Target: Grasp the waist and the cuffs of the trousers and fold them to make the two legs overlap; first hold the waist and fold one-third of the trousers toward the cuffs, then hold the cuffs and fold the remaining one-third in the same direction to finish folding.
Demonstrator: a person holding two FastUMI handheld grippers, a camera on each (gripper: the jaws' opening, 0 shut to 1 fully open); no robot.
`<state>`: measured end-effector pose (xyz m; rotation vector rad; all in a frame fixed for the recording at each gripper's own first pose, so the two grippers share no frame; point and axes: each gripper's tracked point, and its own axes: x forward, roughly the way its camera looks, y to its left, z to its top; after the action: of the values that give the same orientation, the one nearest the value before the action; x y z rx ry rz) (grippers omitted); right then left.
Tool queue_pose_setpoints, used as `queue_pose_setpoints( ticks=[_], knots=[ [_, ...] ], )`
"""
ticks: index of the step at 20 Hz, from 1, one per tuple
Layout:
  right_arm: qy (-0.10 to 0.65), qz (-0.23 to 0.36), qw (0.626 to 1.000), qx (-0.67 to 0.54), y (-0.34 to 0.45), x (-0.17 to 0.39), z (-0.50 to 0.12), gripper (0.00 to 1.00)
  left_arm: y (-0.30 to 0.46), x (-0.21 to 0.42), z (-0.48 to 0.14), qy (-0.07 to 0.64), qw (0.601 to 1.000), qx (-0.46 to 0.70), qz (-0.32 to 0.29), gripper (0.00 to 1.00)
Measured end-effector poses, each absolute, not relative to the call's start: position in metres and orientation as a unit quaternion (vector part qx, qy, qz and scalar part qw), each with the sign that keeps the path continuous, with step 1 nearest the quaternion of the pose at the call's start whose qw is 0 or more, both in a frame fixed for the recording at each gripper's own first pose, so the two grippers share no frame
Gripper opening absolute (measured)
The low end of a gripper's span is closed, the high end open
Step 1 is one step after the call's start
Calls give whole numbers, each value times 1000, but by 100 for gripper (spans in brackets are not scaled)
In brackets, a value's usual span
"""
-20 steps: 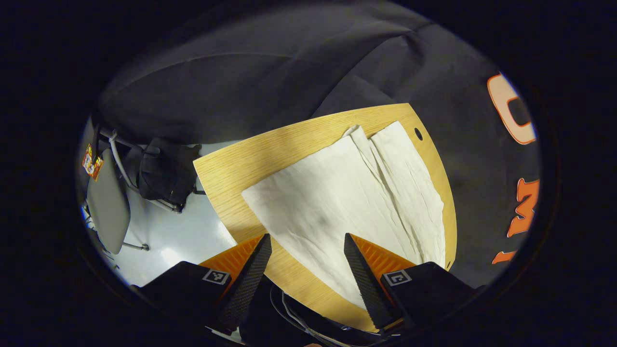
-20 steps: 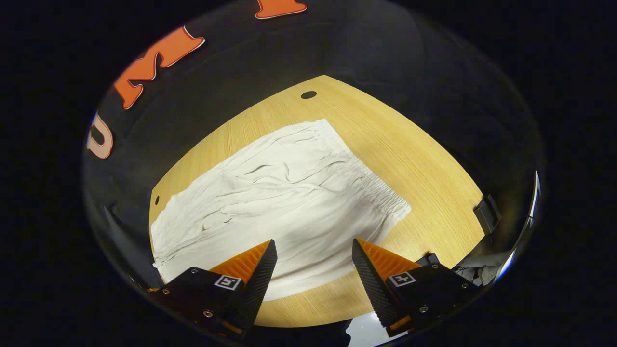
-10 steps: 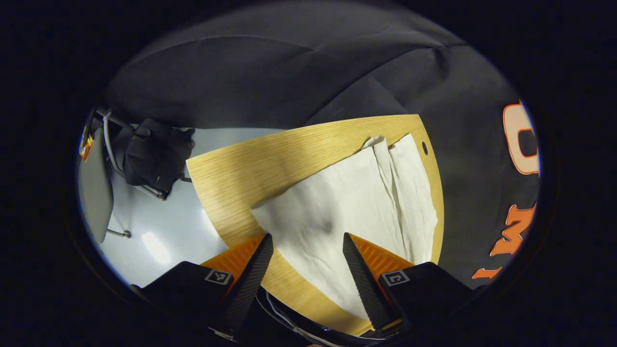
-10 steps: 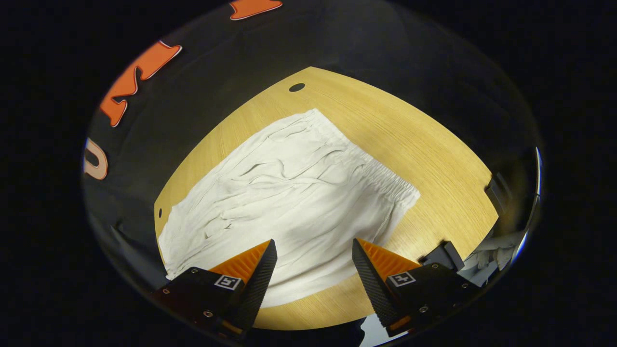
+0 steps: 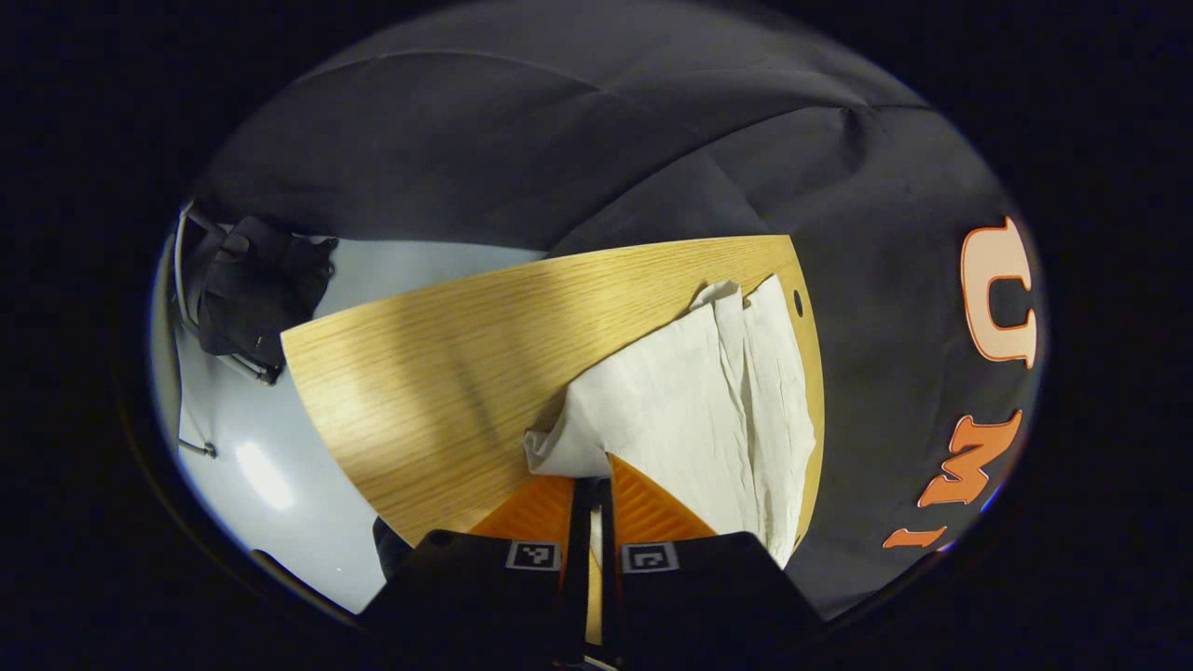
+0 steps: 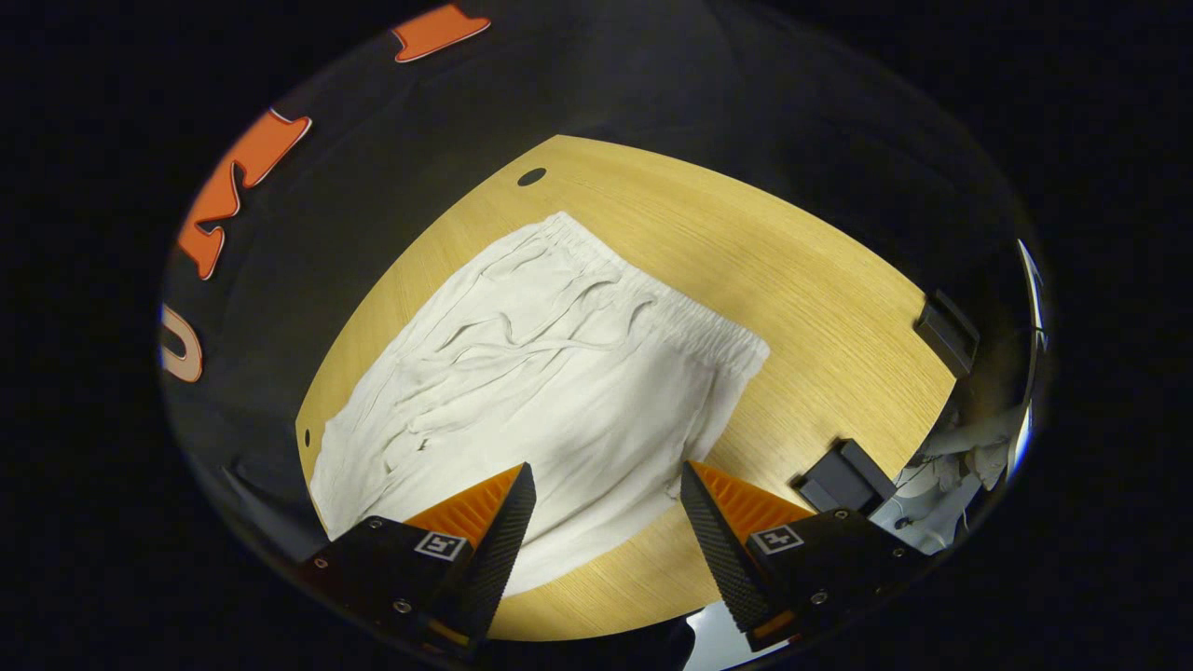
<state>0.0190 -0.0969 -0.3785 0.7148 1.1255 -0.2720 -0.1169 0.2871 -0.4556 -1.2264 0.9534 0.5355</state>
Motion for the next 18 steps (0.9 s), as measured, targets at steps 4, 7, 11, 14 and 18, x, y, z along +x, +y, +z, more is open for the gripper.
queue_pose_setpoints(
  ticks=[4, 7, 11, 14, 18],
  knots=[
    [519, -141, 766, 353, -120, 15, -390, 95, 282, -106, -443, 416, 697, -529, 248, 6],
    [510, -156, 762, 367, -140, 23, -402, 93, 287, -94, -427, 403, 708, -519, 260, 6],
    [513, -176, 750, 378, -154, 33, -426, 88, 285, -85, -409, 408, 725, -491, 258, 6],
    [526, -197, 732, 386, -158, 34, -445, 81, 282, -75, -392, 400, 735, -486, 252, 6],
    [529, -226, 713, 402, -164, 38, -453, 66, 288, -71, -377, 418, 760, -429, 253, 6]
  ],
)
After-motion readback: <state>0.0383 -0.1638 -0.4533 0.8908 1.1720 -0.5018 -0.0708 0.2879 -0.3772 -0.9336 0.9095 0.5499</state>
